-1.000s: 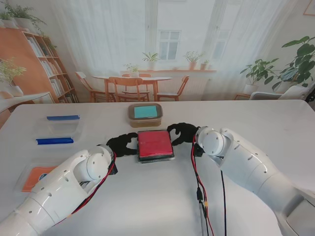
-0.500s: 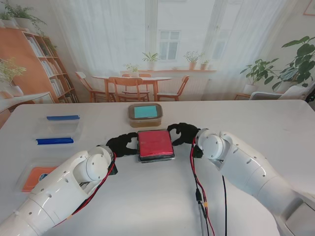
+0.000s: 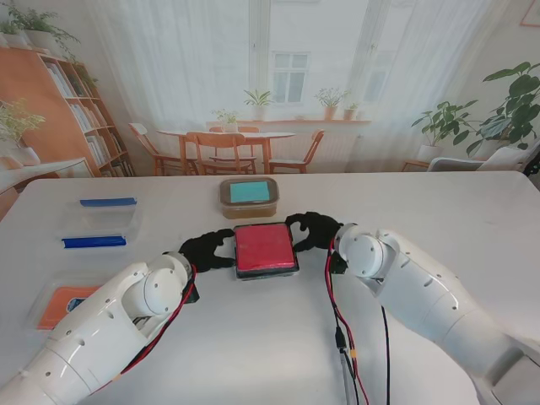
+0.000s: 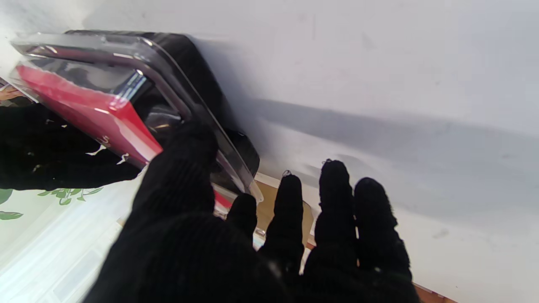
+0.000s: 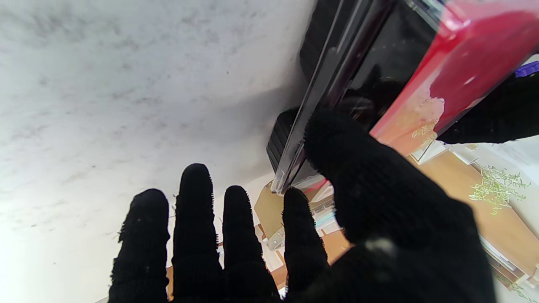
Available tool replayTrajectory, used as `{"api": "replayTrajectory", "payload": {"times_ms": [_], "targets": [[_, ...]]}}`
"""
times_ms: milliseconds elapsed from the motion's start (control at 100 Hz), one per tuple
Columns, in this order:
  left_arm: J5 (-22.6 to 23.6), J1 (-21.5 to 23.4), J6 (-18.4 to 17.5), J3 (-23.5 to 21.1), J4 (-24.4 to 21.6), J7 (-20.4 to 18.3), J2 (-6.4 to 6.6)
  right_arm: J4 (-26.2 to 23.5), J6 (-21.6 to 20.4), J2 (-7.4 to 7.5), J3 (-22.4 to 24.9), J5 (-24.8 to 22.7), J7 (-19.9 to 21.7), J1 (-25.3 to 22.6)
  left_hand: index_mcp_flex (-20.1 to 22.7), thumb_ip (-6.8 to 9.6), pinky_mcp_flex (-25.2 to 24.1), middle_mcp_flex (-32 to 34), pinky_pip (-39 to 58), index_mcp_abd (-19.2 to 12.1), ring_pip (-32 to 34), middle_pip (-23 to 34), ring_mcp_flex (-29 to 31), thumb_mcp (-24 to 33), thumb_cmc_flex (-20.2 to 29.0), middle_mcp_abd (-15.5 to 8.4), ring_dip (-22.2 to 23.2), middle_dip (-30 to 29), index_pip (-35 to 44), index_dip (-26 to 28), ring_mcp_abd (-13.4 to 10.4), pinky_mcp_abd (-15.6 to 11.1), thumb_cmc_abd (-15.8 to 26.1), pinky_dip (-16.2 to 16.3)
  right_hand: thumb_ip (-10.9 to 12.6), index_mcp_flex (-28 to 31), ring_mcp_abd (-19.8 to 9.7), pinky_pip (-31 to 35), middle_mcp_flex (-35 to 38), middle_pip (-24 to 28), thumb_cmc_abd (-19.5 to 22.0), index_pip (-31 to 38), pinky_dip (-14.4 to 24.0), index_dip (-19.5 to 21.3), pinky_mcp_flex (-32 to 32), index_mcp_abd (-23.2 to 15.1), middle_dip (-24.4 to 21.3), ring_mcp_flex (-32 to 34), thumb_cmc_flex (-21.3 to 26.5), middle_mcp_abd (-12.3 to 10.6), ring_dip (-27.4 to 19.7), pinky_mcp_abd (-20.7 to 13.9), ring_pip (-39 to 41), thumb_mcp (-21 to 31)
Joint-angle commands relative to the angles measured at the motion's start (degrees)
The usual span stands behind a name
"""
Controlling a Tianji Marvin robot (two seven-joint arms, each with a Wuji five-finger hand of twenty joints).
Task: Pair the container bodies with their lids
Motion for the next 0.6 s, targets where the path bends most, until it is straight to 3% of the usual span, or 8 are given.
{"api": "replayTrajectory", "payload": {"times_ms": [0, 590], "targets": [[0.1, 1.2, -0.3, 0.4, 0.1, -0.8, -0.28, -0.3, -0.3, -0.60, -0.7, 0.0, 1.4, -1.0, 4.9, -1.48, -0.8, -1.3, -0.9, -6.1, -0.8, 1.0, -2.0, -2.7, -0.3, 0.0, -0.6, -0.3, 6.5, 1.0, -0.1, -2.0, -1.9, 0.2, -2.5, 2.3, -1.5, 0.4, -2.2, -0.1, -1.2, 4.0, 1.1, 0.5, -0.1, 3.8, 0.0, -1.2, -2.9, -0.7, 0.5, -1.3, 0.0, -5.1], [-0.6, 0.7, -0.2, 0.7, 0.7, 0.9, -0.88, -1.4, 1.3, -0.23, -0.3, -1.4, 1.4, -1.0, 5.1, -1.57, -0.8, -1.2, -0.7, -6.0, -0.3, 2.0, -1.5, -2.8, -0.5, 0.2, -0.4, -0.1, 6.6, 1.0, 0.2, -2.1, -1.2, 0.4, -2.6, 1.9, -1.4, 0.6, -2.2, -0.2, -0.6, 4.2, 1.1, 0.1, -0.2, 3.4, -0.1, -1.3, -2.7, -0.8, 0.6, -1.3, -0.1, -5.4]]}}
